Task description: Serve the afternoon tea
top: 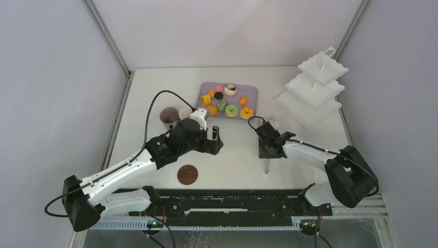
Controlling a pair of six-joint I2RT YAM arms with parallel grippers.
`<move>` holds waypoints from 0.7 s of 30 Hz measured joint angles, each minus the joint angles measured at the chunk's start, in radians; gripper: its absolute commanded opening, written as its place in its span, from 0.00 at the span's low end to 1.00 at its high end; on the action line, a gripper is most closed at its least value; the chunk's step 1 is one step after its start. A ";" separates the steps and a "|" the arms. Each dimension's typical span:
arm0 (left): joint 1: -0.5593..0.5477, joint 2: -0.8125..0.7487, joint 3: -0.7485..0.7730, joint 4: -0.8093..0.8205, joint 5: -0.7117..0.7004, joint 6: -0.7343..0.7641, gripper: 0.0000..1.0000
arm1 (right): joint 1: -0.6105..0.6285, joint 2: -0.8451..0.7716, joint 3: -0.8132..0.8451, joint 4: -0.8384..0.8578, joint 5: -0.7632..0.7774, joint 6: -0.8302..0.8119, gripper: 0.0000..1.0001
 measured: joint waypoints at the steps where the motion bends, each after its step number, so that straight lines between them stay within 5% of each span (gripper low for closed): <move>1: 0.000 0.005 0.000 0.000 0.000 0.003 1.00 | -0.009 0.003 0.005 0.005 -0.011 -0.006 0.59; 3: 0.000 0.012 0.000 0.000 -0.001 0.008 1.00 | -0.022 0.010 0.008 0.016 -0.031 -0.014 0.66; 6: 0.000 0.014 0.000 -0.001 -0.005 0.021 1.00 | -0.023 0.013 0.010 0.007 -0.031 -0.013 0.98; 21: 0.000 -0.074 0.097 -0.025 -0.110 0.074 1.00 | -0.019 -0.224 0.035 -0.103 0.090 0.113 1.00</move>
